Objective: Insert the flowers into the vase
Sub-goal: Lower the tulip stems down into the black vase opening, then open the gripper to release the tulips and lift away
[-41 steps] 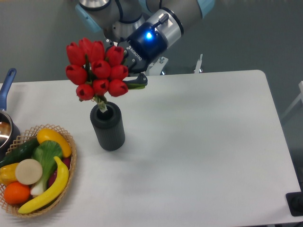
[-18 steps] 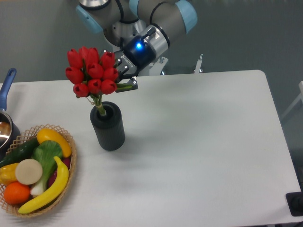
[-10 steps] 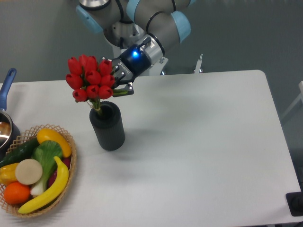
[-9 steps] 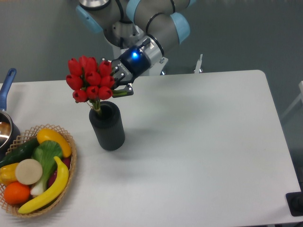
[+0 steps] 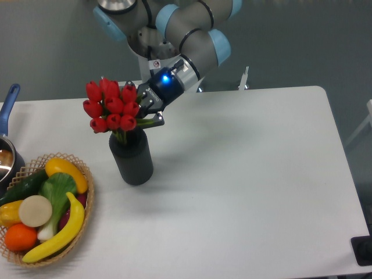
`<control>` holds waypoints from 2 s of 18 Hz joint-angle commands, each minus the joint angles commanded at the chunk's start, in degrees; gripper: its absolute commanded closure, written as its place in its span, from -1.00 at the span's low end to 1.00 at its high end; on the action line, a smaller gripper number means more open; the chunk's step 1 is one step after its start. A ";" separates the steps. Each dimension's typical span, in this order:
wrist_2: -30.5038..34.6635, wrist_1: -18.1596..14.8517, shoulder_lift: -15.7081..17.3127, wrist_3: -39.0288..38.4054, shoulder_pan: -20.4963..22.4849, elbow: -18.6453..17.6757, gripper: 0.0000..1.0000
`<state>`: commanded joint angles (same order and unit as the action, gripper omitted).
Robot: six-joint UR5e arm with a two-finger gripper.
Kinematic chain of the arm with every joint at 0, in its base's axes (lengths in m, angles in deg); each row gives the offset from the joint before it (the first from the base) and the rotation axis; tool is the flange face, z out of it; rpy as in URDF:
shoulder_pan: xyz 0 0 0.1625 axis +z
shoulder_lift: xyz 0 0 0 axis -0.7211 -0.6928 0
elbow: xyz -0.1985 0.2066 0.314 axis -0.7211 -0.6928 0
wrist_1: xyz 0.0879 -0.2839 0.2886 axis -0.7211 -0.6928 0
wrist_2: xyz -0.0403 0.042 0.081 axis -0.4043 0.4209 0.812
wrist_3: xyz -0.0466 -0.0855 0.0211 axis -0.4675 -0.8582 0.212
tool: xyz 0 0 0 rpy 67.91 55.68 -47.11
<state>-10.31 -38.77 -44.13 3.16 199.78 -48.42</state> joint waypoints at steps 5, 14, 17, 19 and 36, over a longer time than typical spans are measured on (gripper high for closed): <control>0.09 0.00 0.44 0.00 1.41 -1.40 -0.69; 0.26 0.00 3.07 -0.08 3.69 -1.93 -1.00; 0.35 0.00 4.30 -0.52 4.83 -2.02 -1.00; 0.35 0.00 4.83 -0.52 5.62 -2.02 -1.00; 26.01 -0.18 22.59 -5.87 15.64 0.78 -1.00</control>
<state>15.70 -38.95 -21.55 -2.71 215.42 -47.64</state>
